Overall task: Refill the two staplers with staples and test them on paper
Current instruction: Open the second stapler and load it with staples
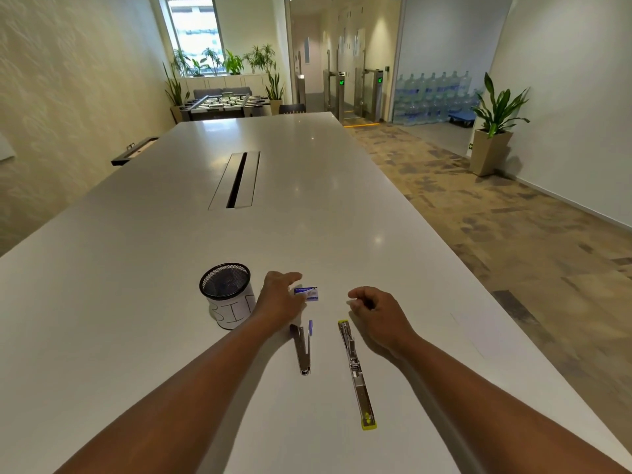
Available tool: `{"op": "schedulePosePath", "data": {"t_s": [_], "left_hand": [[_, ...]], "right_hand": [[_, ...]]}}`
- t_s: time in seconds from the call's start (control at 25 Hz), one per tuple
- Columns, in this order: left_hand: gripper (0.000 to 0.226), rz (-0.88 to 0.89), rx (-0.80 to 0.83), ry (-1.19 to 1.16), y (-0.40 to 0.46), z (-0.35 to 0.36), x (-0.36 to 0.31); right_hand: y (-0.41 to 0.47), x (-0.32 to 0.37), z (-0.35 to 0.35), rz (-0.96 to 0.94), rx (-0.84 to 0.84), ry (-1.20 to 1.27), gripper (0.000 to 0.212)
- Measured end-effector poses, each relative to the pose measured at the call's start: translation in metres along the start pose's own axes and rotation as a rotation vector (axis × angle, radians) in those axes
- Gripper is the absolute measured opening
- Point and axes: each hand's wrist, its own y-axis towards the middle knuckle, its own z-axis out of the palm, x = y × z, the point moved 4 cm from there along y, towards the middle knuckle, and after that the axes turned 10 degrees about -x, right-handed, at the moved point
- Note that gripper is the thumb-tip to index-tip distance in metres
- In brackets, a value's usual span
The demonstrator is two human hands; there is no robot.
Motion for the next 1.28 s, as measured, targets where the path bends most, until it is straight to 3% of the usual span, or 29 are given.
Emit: {"op": "schedulePosePath", "data": {"t_s": [0.16,0.28,0.4,0.56,0.84,1.0,1.12,1.28], "left_hand": [[0.046,-0.026,0.046,-0.056,0.013,0.012,0.016],[0.034,0.081,0.063,-0.015,0.018,0.019,0.012],[0.026,0.081,0.021,0.01,0.02,0.02,0.012],[0.023,0.025,0.043,-0.091,0.02,0.018,0.02],[0.02,0.054,0.075,-0.059,0.022,0.014,0.02],[0.021,0.043,0.057,-0.164,0.014,0.016,0.026],[0.018,0.025,0.046,-0.25,0.011,0.017,0.028],[0.016,0.007,0.024,-0.285,0.011,0.019,0.032]], "right_hand": [[0.03,-0.001,0.015,-0.024,0.059,-0.078,0.022],[0.041,-0.001,0.035,-0.119,0.181,-0.343,0.038],[0.049,-0.001,0.044,-0.189,0.165,-0.544,0.051],[0.053,-0.002,0.048,-0.191,0.169,-0.566,0.053],[0.053,0.001,0.047,-0.153,0.14,-0.546,0.026],[0.052,0.006,0.045,-0.118,0.158,-0.493,0.028],[0.051,0.008,0.042,-0.079,0.133,-0.387,0.012],[0.051,0.009,0.039,-0.012,0.09,-0.313,0.023]]}}
